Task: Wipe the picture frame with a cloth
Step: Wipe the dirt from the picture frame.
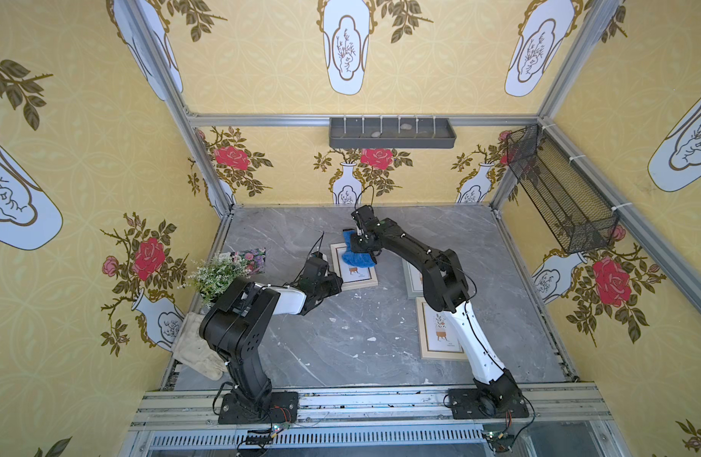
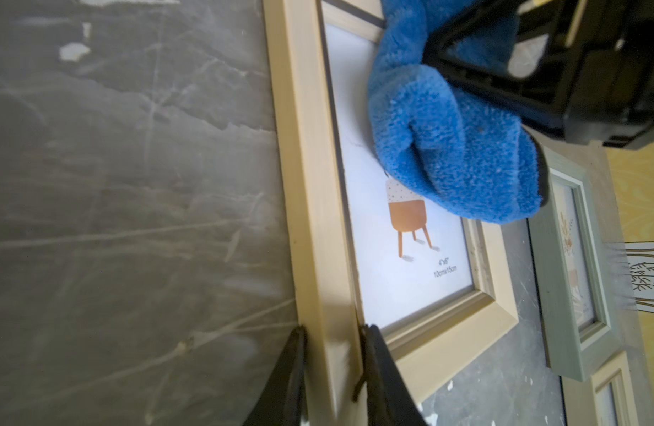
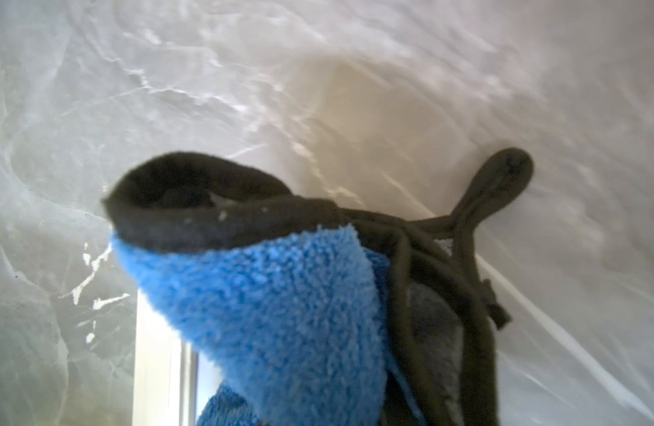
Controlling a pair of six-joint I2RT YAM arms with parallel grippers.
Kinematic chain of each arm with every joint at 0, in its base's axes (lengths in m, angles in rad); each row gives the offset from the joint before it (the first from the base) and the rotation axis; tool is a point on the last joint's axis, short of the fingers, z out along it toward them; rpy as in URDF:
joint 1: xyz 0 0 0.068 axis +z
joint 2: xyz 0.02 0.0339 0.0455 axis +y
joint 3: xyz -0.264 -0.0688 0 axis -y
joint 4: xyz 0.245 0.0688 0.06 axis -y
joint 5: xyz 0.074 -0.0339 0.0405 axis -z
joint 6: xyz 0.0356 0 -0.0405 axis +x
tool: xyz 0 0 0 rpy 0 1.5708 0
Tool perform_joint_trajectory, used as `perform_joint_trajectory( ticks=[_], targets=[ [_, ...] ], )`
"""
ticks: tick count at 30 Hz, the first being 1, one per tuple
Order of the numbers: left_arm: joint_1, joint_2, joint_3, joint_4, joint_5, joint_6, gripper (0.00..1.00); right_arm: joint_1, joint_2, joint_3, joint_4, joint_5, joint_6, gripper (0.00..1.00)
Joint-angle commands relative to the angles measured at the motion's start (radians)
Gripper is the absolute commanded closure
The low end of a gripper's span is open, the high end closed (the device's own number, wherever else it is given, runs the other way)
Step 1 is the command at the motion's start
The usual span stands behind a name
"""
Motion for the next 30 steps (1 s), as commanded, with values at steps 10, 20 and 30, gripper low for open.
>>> perform_joint_trajectory(
  ticks=[10,20,30],
  targets=[
    [-0.001,0.016,-0.058,-0.498,-0.029,0.044,0.79,-0.067,-0.038,-0.102,0.102,0.091,-0.001,0.77],
    [-0.001,-0.006,-0.071,-0.494,-0.032,0.086,0.81,-0.010,-0.133,-0.153,0.147,0.089,-0.072,0.77],
    [-0.001,-0.015,-0.070,-0.493,-0.022,0.097,0.81,0.021,-0.031,-0.044,0.163,0.034,-0.076,0.77]
  ],
)
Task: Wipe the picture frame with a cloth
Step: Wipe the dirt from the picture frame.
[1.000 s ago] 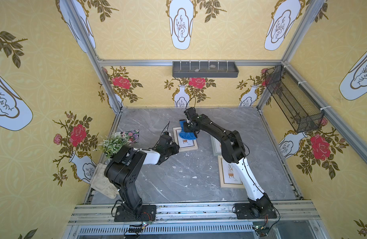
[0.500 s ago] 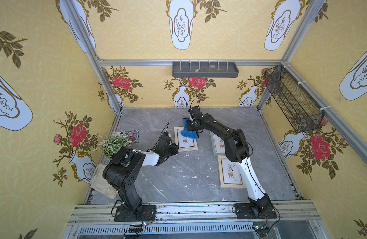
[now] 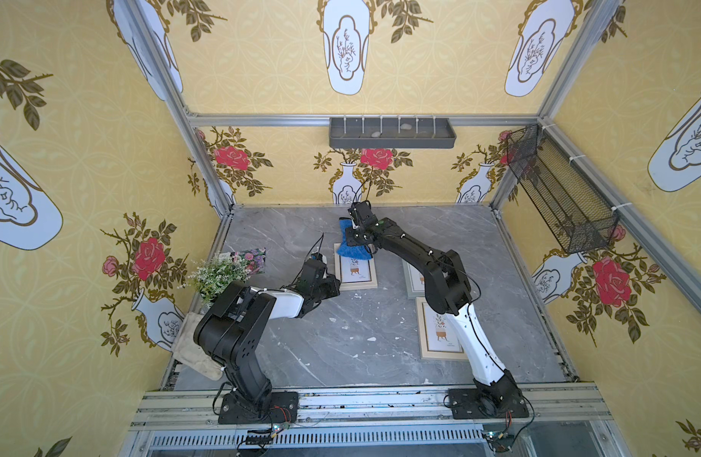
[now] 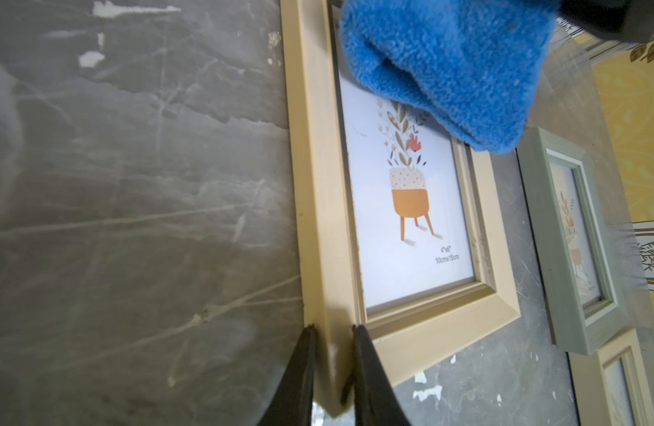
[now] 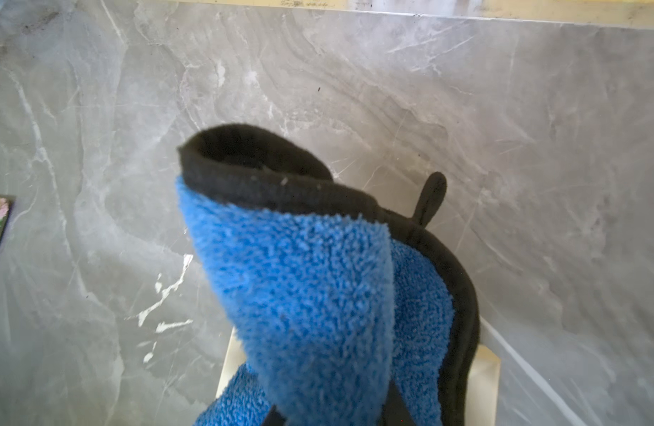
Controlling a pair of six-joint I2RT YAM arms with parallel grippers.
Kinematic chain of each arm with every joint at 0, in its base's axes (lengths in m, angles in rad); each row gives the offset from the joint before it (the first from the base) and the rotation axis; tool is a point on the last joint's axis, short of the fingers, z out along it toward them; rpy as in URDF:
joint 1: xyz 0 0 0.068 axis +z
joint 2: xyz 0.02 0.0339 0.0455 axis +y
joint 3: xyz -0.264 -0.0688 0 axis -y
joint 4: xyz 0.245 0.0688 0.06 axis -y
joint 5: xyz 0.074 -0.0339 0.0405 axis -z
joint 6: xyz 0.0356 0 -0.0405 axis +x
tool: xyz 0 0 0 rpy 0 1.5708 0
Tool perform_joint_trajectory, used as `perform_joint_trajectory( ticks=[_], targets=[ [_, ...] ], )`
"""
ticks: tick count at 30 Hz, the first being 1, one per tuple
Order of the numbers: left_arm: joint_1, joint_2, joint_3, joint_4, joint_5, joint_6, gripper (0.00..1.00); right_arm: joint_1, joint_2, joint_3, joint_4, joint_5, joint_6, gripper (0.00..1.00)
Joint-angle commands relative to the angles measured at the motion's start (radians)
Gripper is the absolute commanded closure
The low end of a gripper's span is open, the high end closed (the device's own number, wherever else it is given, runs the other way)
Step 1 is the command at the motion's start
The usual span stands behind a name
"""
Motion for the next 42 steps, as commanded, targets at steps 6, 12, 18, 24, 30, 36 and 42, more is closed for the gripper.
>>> perform_joint_trajectory(
  ticks=[6,12,18,24,30,36,42],
  targets=[
    [-0.002,0.035,-0.019,-0.498,-0.027,0.043,0.81,-0.040,0.050,-0.013,-0.018,0.020,0.019,0.80],
    [-0.003,0.010,0.021,-0.516,-0.025,0.041,0.76,-0.061,-0.058,-0.174,0.039,0.007,0.020,0.80],
    [-0.001,0.011,0.138,-0.538,-0.005,0.047,0.64,0.001,-0.036,-0.188,0.048,0.001,0.040,0.80],
    [-0.001,0.054,0.209,-0.547,0.006,0.069,0.57,0.001,-0.045,-0.209,0.062,-0.006,0.069,0.80],
    [0.001,0.042,0.214,-0.512,0.012,0.056,0.52,-0.002,-0.049,-0.228,0.070,-0.005,0.080,0.80],
    [0.018,0.003,0.233,-0.490,-0.006,0.018,0.49,0.001,-0.065,-0.256,0.081,-0.002,0.100,0.81],
    [0.029,0.014,0.263,-0.464,0.022,0.011,0.46,0.004,-0.077,-0.272,0.091,0.001,0.115,0.82]
  ],
)
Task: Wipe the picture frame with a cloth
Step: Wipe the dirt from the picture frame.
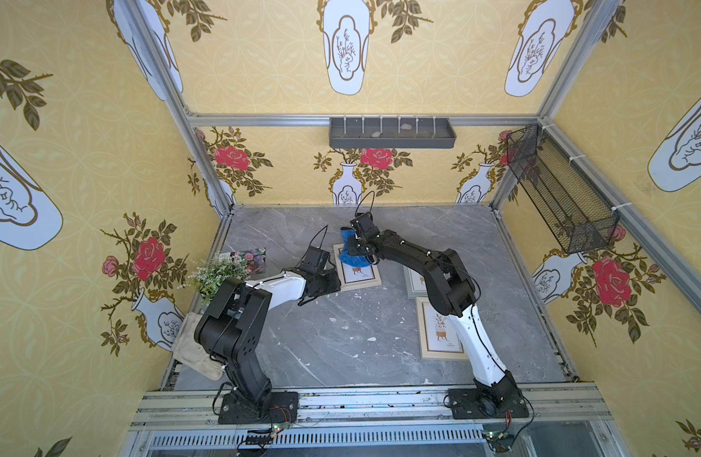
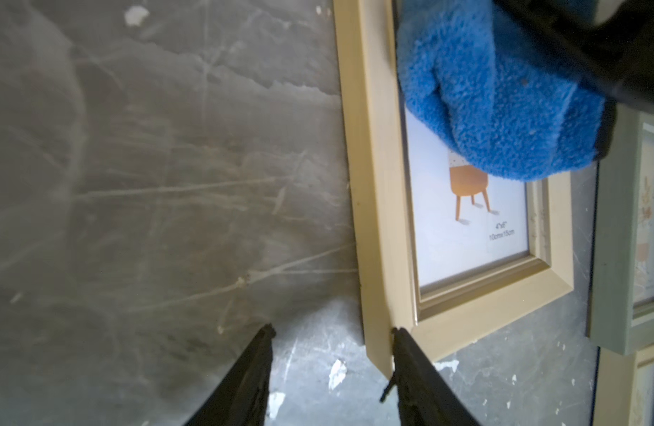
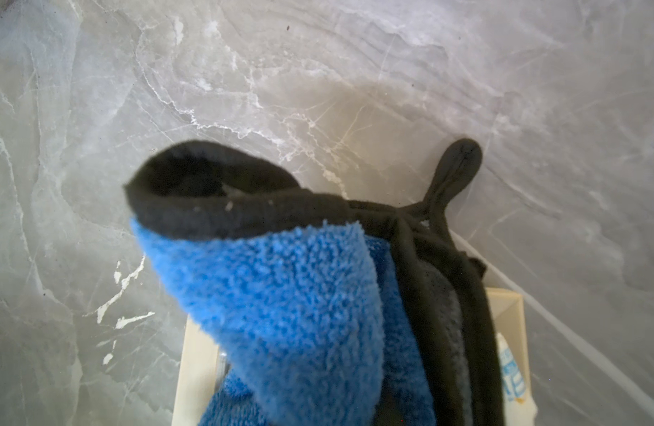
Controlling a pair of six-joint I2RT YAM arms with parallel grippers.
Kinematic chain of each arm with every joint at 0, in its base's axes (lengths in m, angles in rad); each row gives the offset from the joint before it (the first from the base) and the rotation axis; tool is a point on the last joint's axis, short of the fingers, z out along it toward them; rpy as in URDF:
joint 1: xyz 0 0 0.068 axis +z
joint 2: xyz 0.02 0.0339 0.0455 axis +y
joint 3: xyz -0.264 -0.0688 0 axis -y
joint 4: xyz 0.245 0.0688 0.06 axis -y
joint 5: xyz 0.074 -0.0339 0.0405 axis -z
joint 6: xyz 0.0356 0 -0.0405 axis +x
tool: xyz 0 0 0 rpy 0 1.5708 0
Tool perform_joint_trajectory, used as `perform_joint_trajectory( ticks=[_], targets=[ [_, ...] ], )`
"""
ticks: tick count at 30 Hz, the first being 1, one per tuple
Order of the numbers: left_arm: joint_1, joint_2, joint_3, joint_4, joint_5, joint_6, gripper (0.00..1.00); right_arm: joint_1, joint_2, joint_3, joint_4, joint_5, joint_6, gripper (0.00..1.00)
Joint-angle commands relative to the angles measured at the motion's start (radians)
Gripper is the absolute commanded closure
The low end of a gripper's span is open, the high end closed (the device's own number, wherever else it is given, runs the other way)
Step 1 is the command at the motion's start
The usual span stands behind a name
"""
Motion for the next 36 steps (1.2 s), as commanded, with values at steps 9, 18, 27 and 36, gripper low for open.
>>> perform_joint_trajectory(
  ticks=[9,18,27,36],
  targets=[
    [-0.001,0.048,0.018,0.074,0.100,-0.046,0.45,0.005,-0.009,-0.012,-0.076,0.000,0.020,0.82],
    [-0.008,0.121,0.063,0.043,0.084,-0.034,0.49,0.006,-0.011,-0.012,-0.076,0.007,0.020,0.82],
    [-0.056,0.185,0.065,-0.112,-0.090,0.061,0.62,0.004,-0.036,-0.022,-0.079,0.033,0.017,0.82],
    [-0.056,0.148,-0.071,-0.052,-0.114,0.063,0.71,0.010,-0.072,-0.036,-0.076,0.053,0.011,0.82]
  ],
)
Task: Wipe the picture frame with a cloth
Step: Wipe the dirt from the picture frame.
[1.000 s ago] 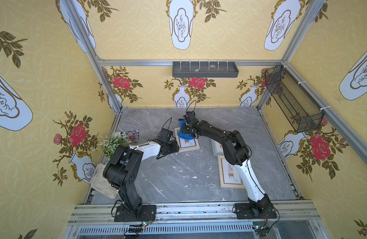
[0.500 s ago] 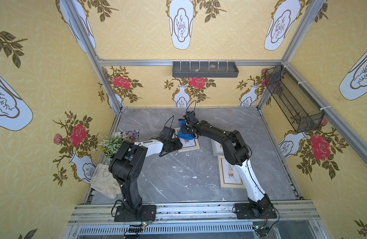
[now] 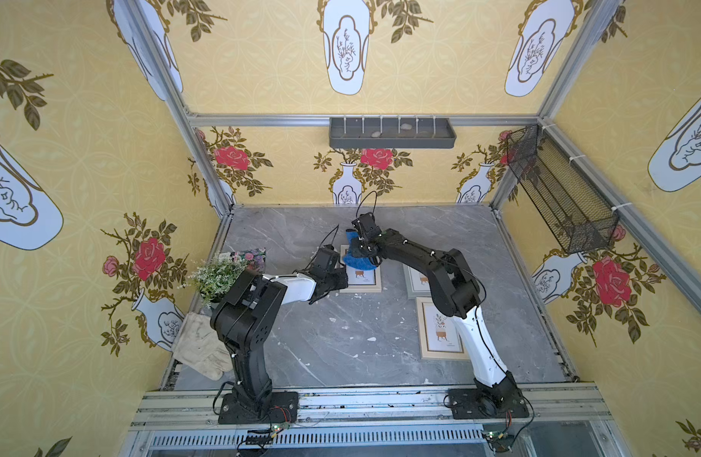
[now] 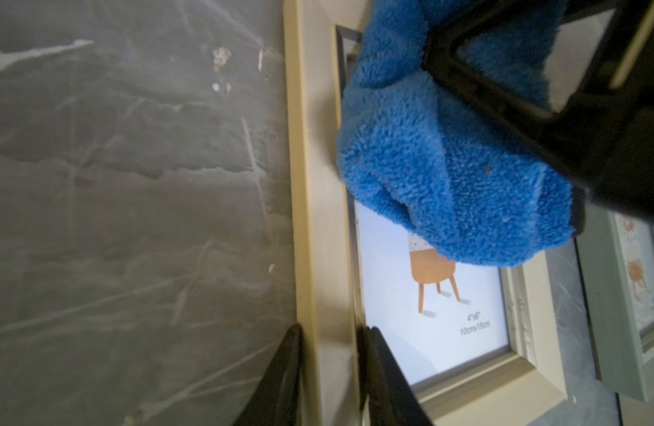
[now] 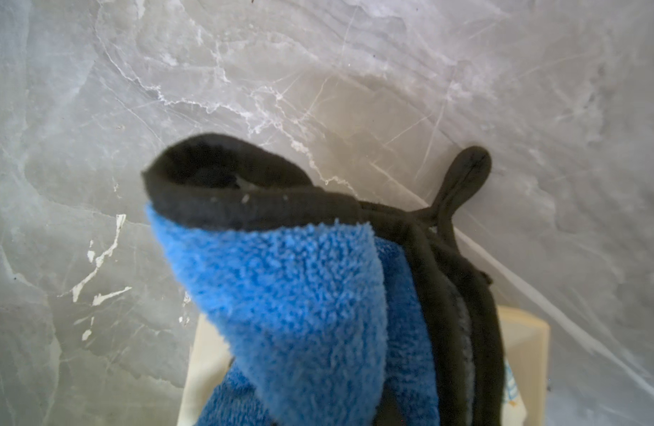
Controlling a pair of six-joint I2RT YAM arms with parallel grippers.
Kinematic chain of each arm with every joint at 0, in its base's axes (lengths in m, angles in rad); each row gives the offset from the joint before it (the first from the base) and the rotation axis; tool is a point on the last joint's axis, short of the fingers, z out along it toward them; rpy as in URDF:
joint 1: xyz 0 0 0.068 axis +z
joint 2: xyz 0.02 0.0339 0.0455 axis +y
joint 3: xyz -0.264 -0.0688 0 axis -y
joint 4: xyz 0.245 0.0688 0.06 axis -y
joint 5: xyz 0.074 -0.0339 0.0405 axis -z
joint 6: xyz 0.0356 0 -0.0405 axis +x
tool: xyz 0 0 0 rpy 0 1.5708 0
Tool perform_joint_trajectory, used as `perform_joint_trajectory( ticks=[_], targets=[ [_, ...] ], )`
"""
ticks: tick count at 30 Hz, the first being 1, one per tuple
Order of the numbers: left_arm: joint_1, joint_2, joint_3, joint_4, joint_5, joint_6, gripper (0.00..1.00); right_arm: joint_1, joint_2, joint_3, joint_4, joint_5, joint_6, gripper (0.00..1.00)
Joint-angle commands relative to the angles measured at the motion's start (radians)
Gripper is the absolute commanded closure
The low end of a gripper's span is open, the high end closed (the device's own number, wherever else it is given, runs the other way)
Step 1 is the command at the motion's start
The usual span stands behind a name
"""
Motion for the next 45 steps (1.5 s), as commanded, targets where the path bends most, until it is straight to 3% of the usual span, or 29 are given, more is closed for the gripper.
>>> perform_joint_trajectory(
  ticks=[1,8,14,23,30,35,45],
  targets=[
    [0.002,0.024,-0.057,-0.294,-0.055,0.015,0.71,0.006,-0.022,0.002,-0.005,0.017,0.003,0.82],
    [0.004,0.022,-0.086,-0.278,-0.049,0.003,0.73,0.029,0.018,0.057,0.007,-0.024,-0.023,0.81],
    [0.005,0.028,-0.097,-0.290,-0.064,-0.027,0.73,-0.014,0.068,0.047,-0.032,-0.012,0.011,0.83],
    [0.023,0.033,-0.114,-0.303,-0.086,-0.057,0.75,-0.069,-0.084,-0.101,-0.054,0.088,-0.010,0.83],
    [0.025,0.027,-0.120,-0.297,-0.081,-0.058,0.75,0.025,-0.015,0.039,-0.036,0.011,-0.042,0.82],
    [0.031,0.020,-0.133,-0.289,-0.078,-0.072,0.75,0.022,0.073,0.113,-0.065,-0.012,-0.022,0.83],
    [0.045,0.030,-0.146,-0.285,-0.078,-0.103,0.76,-0.051,-0.142,-0.178,-0.034,0.081,-0.025,0.84]
  ],
)
